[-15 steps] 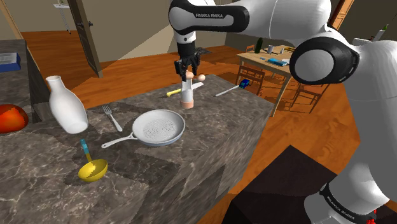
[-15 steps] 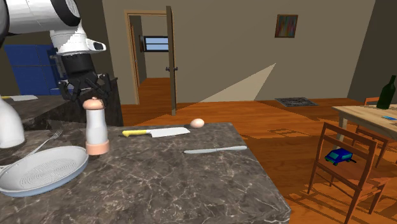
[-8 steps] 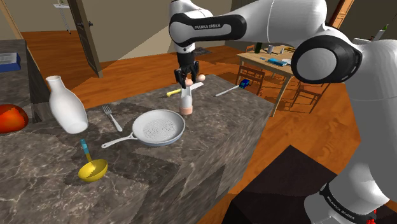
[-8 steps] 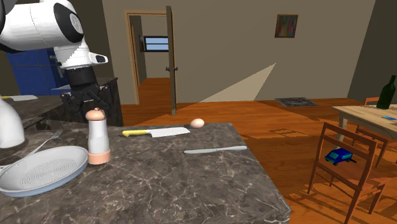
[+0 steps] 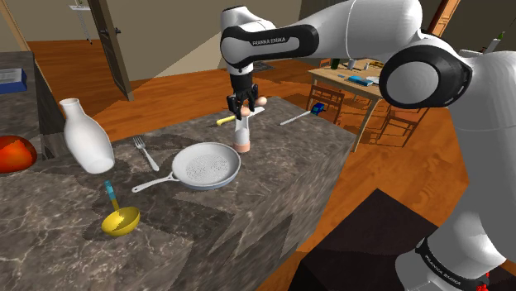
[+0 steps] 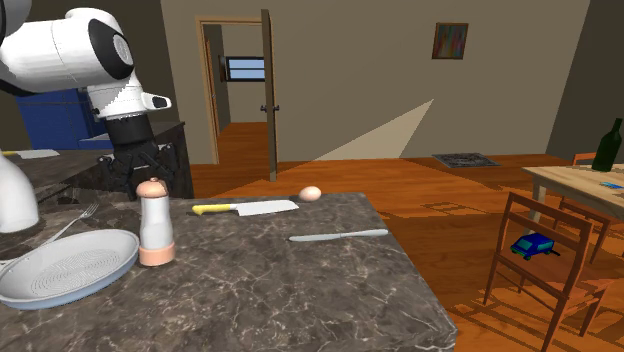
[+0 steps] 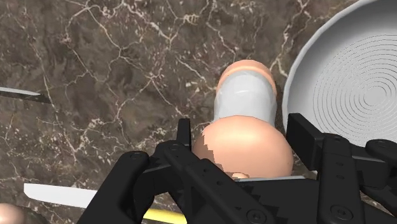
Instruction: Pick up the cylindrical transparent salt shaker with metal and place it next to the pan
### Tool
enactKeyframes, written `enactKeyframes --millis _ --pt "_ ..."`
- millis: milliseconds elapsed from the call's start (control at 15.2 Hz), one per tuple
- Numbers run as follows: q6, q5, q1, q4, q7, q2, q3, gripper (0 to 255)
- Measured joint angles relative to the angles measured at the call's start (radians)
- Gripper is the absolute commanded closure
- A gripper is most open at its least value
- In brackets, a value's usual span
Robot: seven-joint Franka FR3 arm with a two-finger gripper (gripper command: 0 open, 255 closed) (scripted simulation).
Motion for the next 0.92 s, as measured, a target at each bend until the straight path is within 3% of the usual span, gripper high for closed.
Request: enactKeyframes --millis 66,132,528,924 --pt "0.000 0.000 0.000 0.000 0.000 0.000 0.000 255" --pt "0.000 0.000 0.000 0.000 0.000 0.000 0.000 0" --pt "0.000 0.000 0.000 0.000 0.000 0.000 0.000 0" --pt "-0.143 0.003 0.005 0.181 -0.006 0.037 0.001 0"
